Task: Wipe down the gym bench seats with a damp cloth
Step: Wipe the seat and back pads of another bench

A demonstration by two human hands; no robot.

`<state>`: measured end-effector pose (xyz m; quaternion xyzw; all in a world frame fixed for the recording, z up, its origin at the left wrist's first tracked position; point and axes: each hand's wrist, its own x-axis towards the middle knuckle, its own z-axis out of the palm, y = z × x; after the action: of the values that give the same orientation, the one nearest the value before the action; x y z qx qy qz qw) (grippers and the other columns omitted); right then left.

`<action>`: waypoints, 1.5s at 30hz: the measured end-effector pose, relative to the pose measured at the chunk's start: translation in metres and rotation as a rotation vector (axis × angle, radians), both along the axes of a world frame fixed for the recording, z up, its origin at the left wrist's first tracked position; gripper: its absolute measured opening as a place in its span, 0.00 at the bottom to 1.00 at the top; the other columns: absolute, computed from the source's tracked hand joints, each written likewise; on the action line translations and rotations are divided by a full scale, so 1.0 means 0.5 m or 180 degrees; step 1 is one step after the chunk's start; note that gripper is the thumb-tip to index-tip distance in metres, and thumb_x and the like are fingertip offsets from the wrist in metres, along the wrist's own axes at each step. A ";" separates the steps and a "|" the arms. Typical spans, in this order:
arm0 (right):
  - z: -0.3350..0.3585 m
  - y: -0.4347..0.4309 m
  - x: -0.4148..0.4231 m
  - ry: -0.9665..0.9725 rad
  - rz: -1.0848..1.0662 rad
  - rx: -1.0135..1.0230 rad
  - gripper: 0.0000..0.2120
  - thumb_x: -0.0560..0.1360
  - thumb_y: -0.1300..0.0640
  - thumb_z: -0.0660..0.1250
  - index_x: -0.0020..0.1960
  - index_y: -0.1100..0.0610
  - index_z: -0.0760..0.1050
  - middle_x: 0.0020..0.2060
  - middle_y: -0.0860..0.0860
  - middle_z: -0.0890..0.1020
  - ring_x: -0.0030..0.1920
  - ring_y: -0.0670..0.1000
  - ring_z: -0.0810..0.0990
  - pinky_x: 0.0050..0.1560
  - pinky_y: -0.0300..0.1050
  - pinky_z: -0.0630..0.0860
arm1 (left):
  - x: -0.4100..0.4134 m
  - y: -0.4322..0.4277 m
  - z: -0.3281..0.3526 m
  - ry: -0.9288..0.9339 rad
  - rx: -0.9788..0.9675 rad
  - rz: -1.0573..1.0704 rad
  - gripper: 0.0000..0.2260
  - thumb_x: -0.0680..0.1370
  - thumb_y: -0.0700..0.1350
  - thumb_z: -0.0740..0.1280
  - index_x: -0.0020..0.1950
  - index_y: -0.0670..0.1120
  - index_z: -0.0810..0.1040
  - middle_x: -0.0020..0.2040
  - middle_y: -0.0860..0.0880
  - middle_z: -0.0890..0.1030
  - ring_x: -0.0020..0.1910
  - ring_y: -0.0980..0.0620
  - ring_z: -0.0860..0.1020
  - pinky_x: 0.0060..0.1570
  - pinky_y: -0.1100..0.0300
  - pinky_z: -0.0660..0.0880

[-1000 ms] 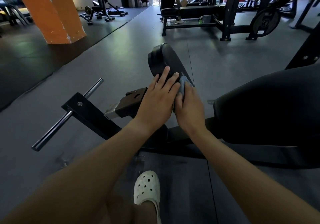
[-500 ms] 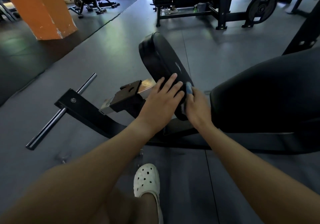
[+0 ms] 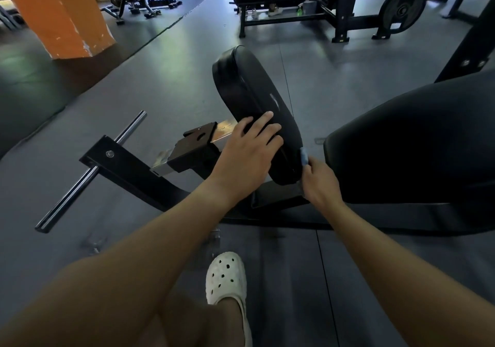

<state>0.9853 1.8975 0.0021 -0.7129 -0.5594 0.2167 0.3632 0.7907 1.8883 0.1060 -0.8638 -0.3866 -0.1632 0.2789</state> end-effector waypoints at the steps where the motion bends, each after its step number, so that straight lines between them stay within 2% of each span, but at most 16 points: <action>1: 0.019 0.001 -0.008 0.0185 -0.0005 0.0023 0.27 0.85 0.37 0.46 0.44 0.52 0.75 0.36 0.51 0.81 0.37 0.54 0.81 0.38 0.52 0.76 | 0.000 0.000 0.002 0.0001 0.0002 -0.0002 0.13 0.82 0.45 0.63 0.66 0.49 0.77 0.74 0.47 0.73 0.80 0.44 0.61 0.76 0.45 0.58; 5: 0.125 0.019 -0.063 0.0820 0.0276 0.0542 0.27 0.84 0.35 0.49 0.40 0.51 0.75 0.32 0.53 0.81 0.34 0.57 0.81 0.39 0.60 0.80 | 0.000 0.004 0.009 -0.0064 -0.0031 -0.0047 0.14 0.81 0.44 0.62 0.66 0.47 0.77 0.73 0.47 0.74 0.79 0.45 0.63 0.75 0.47 0.59; 8: 0.186 0.035 -0.101 0.0625 0.0475 0.0925 0.19 0.84 0.43 0.52 0.52 0.48 0.79 0.41 0.50 0.83 0.43 0.50 0.82 0.47 0.54 0.80 | -0.006 0.007 0.017 -0.0332 -0.0082 -0.0082 0.16 0.81 0.43 0.61 0.69 0.43 0.76 0.73 0.45 0.74 0.79 0.46 0.64 0.76 0.49 0.61; 11: 0.181 0.039 -0.098 0.0399 0.0547 0.1145 0.17 0.82 0.48 0.52 0.61 0.47 0.78 0.47 0.48 0.82 0.48 0.47 0.81 0.51 0.51 0.79 | -0.023 0.012 0.034 -0.0553 -0.0025 -0.0057 0.14 0.81 0.43 0.62 0.67 0.45 0.76 0.72 0.45 0.74 0.80 0.46 0.63 0.78 0.48 0.59; 14: 0.128 0.026 -0.073 0.0276 0.0343 0.0918 0.16 0.83 0.47 0.51 0.50 0.49 0.77 0.39 0.50 0.82 0.40 0.50 0.81 0.43 0.55 0.80 | -0.044 0.020 0.051 -0.0727 0.0033 0.0016 0.13 0.80 0.42 0.65 0.65 0.47 0.76 0.75 0.47 0.71 0.81 0.46 0.60 0.79 0.46 0.56; 16: 0.112 0.016 -0.062 0.0379 0.0033 0.0521 0.21 0.85 0.46 0.51 0.42 0.54 0.75 0.35 0.54 0.82 0.37 0.56 0.82 0.38 0.56 0.79 | -0.054 0.025 0.057 -0.0851 0.0026 0.0049 0.15 0.79 0.42 0.66 0.66 0.47 0.75 0.77 0.46 0.69 0.81 0.45 0.59 0.79 0.45 0.56; 19: 0.130 0.029 -0.064 0.0482 -0.0093 0.0174 0.25 0.85 0.43 0.51 0.40 0.58 0.74 0.36 0.59 0.83 0.37 0.60 0.82 0.37 0.55 0.77 | -0.062 0.035 0.063 -0.1062 -0.0046 0.0045 0.17 0.79 0.43 0.68 0.68 0.46 0.74 0.79 0.46 0.66 0.82 0.44 0.57 0.79 0.44 0.58; 22: 0.192 0.055 -0.088 0.0937 0.0260 0.0237 0.28 0.83 0.37 0.51 0.41 0.56 0.75 0.33 0.59 0.82 0.32 0.60 0.80 0.38 0.61 0.81 | -0.065 0.046 0.070 -0.1376 -0.0151 0.0033 0.20 0.80 0.45 0.70 0.70 0.45 0.73 0.81 0.45 0.63 0.82 0.43 0.57 0.79 0.44 0.59; 24: 0.234 0.064 -0.102 0.1006 0.0577 0.0342 0.28 0.83 0.35 0.51 0.44 0.56 0.76 0.33 0.58 0.83 0.32 0.59 0.81 0.36 0.58 0.80 | -0.065 0.051 0.076 -0.1594 -0.0217 0.0067 0.23 0.79 0.46 0.72 0.72 0.44 0.71 0.81 0.43 0.62 0.81 0.43 0.59 0.78 0.44 0.61; 26: 0.258 0.073 -0.113 0.0814 0.0778 0.0570 0.26 0.82 0.34 0.52 0.46 0.54 0.77 0.35 0.55 0.83 0.35 0.57 0.82 0.39 0.59 0.81 | -0.065 0.053 0.079 -0.1721 -0.0269 0.0136 0.27 0.78 0.47 0.73 0.74 0.44 0.69 0.81 0.42 0.61 0.79 0.43 0.62 0.77 0.45 0.63; 29: 0.257 0.075 -0.121 0.0517 0.0872 0.1001 0.18 0.81 0.41 0.54 0.58 0.49 0.78 0.41 0.49 0.82 0.41 0.51 0.81 0.43 0.55 0.80 | -0.067 0.056 0.082 -0.1727 -0.0276 0.0139 0.30 0.78 0.47 0.73 0.77 0.42 0.66 0.81 0.43 0.62 0.78 0.44 0.63 0.77 0.45 0.64; 33: 0.190 0.030 -0.117 0.0163 0.0715 0.1303 0.21 0.80 0.48 0.55 0.70 0.49 0.72 0.48 0.48 0.78 0.45 0.47 0.78 0.45 0.46 0.76 | -0.070 0.062 0.086 -0.1776 -0.0344 0.0110 0.32 0.77 0.49 0.74 0.78 0.42 0.66 0.80 0.44 0.64 0.78 0.46 0.63 0.77 0.46 0.63; 36: 0.163 0.001 -0.120 0.0071 0.0465 0.1341 0.23 0.78 0.45 0.52 0.67 0.54 0.73 0.49 0.49 0.78 0.45 0.49 0.79 0.44 0.49 0.76 | -0.073 0.058 0.088 -0.1919 -0.0474 0.0014 0.31 0.79 0.47 0.72 0.78 0.42 0.66 0.81 0.46 0.63 0.79 0.47 0.63 0.77 0.48 0.63; 40: 0.217 0.021 -0.150 -0.0494 0.0519 0.1557 0.23 0.85 0.50 0.54 0.79 0.53 0.61 0.60 0.52 0.75 0.54 0.51 0.76 0.49 0.45 0.70 | -0.086 0.068 0.090 -0.1927 -0.0407 -0.0090 0.27 0.79 0.41 0.69 0.78 0.44 0.67 0.80 0.48 0.65 0.78 0.48 0.65 0.77 0.48 0.64; 42: 0.250 0.028 -0.166 -0.0929 0.0740 0.1847 0.25 0.85 0.51 0.57 0.80 0.53 0.58 0.59 0.53 0.73 0.53 0.51 0.73 0.48 0.44 0.70 | -0.093 0.087 0.083 -0.1869 -0.0395 -0.0049 0.27 0.79 0.41 0.67 0.79 0.44 0.67 0.80 0.48 0.65 0.78 0.49 0.64 0.77 0.48 0.63; 45: 0.265 0.029 -0.167 -0.1540 0.0865 0.2117 0.24 0.83 0.55 0.62 0.78 0.54 0.63 0.56 0.55 0.73 0.53 0.54 0.72 0.45 0.45 0.72 | -0.101 0.100 0.076 -0.1671 -0.0441 -0.0054 0.26 0.81 0.44 0.65 0.79 0.42 0.67 0.81 0.47 0.62 0.80 0.50 0.60 0.78 0.50 0.61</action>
<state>0.9020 1.9120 0.1344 -0.5071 -0.7566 -0.1029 0.3997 0.7403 1.9383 0.1438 -0.8121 -0.4487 -0.3571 0.1079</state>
